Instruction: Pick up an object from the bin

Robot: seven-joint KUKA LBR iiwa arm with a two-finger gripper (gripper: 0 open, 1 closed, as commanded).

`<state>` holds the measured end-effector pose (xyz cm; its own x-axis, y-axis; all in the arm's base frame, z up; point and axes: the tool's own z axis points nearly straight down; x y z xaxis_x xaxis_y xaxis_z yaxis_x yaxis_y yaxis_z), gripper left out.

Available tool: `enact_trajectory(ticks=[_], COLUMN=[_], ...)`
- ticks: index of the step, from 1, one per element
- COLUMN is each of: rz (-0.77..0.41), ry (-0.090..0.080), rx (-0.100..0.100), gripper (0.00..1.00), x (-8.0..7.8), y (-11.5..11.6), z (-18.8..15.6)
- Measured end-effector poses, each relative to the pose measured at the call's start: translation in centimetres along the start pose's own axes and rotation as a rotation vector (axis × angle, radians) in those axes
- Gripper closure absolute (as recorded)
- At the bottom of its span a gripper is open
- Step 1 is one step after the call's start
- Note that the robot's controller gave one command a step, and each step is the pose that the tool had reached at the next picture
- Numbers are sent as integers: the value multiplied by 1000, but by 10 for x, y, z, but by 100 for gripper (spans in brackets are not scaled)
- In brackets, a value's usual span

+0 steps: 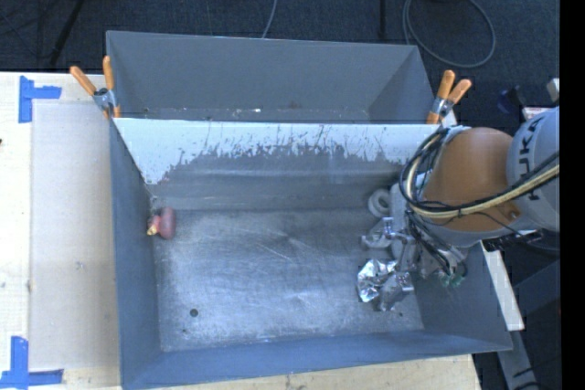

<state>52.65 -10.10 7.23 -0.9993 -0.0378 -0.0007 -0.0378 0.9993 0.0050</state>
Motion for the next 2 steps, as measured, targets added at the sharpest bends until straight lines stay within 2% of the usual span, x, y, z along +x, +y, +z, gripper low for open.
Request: enact_trajectory(ticks=[1, 2], rz=[-3, 4], ry=[-10, -7], rx=[6, 7], gripper=[100, 100], x=[-2, -4], y=[-1, -1], z=[-3, -117])
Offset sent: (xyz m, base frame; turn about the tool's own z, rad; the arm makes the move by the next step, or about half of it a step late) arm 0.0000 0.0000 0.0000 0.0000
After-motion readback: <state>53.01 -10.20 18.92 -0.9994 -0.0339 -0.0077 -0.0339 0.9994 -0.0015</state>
